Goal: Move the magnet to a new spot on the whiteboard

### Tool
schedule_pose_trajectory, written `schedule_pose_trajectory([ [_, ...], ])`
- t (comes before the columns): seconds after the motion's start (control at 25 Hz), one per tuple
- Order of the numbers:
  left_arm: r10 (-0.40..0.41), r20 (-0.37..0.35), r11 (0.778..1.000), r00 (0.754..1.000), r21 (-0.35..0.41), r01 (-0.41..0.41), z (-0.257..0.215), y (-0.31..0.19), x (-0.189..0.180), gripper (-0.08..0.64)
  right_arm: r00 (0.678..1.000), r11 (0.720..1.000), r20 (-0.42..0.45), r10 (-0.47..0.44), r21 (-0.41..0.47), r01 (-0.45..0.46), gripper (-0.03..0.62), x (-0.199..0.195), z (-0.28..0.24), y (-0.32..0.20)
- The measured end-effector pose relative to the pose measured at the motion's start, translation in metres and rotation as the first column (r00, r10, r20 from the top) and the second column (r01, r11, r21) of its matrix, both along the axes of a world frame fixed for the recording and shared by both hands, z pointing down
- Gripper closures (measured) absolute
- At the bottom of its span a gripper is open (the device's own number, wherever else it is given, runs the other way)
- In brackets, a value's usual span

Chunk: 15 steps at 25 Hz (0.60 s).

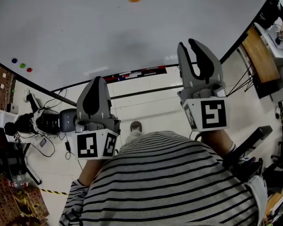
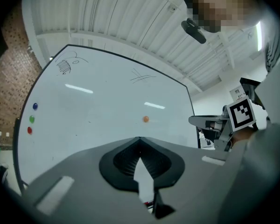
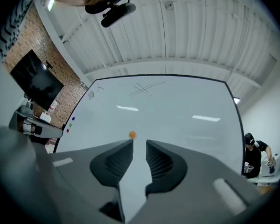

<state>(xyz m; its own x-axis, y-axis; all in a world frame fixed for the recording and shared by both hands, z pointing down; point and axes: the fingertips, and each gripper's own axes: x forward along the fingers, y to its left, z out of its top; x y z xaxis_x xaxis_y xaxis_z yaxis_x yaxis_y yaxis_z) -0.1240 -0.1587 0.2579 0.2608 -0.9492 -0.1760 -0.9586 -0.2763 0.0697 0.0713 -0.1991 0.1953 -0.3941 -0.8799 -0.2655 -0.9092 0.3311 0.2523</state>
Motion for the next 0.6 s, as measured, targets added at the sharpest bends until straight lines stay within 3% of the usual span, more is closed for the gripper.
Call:
schedule_pose_trajectory([
  [0.2,-0.001,0.027,1.0,1.0,-0.003,0.001,-0.004,0.063,0.041,0.544,1.0,0.999,-0.016,-0.019,-0.044,0.018,0.591,0.038,0.014,0.055],
  [0.4,-0.029,0.054,1.0,0.998,-0.004,0.029,-0.012,0.099,0.057,0.545,0.997,0.99,0.029,-0.078,-0.116,0.081,0.592,0.048,0.022,0.083],
  [0.6,0.01,0.061,1.0,0.998,-0.011,-0.009,-0.008,0.119,0.074,0.545,0.995,0.988,0.051,-0.083,-0.127,0.089,0.592,0.053,0.03,0.111],
])
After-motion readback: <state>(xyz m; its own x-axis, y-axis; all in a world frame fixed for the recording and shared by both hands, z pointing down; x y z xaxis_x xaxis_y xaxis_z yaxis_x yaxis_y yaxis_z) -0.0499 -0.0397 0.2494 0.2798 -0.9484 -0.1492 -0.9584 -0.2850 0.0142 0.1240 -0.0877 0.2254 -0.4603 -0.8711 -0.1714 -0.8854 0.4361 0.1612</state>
